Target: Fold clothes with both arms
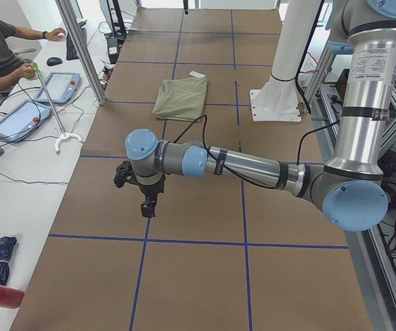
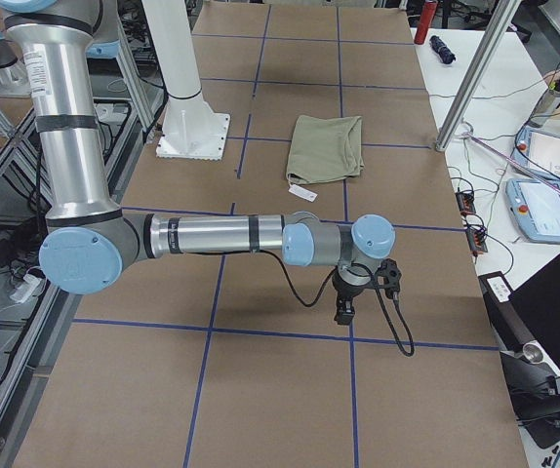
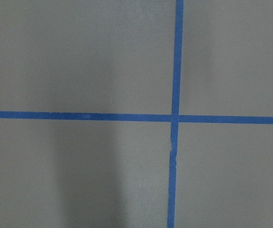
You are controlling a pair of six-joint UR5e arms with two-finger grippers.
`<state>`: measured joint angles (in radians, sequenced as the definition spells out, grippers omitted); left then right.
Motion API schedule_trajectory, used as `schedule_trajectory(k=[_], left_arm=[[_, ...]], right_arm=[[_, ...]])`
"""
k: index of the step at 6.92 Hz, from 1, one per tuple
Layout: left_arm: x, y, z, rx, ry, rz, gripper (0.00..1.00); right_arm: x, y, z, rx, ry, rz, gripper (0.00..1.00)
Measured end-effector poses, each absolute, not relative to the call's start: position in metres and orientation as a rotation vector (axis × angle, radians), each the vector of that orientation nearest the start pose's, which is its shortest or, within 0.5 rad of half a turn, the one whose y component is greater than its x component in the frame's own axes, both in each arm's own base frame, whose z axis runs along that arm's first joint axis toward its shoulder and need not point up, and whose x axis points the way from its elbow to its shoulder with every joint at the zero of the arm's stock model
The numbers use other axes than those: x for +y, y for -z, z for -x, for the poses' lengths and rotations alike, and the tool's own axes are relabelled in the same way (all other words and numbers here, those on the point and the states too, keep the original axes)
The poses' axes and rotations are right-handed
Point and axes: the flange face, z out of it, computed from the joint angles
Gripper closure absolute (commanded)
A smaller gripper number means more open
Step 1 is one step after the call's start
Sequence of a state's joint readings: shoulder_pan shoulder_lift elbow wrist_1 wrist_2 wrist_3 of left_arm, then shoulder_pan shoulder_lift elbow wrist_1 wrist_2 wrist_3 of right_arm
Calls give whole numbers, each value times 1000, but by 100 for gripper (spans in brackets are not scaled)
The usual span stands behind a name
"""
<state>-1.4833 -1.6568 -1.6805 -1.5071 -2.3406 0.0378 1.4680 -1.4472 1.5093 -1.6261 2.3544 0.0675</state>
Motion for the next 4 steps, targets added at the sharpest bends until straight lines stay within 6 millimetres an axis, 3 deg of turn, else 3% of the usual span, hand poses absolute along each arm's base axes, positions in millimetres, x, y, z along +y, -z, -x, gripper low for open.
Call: schedule_trajectory(k=[4], left_arm=[[-534, -571, 17, 773, -168, -101, 0]], right_arm=[[-548, -630, -7, -778, 36, 60, 0]])
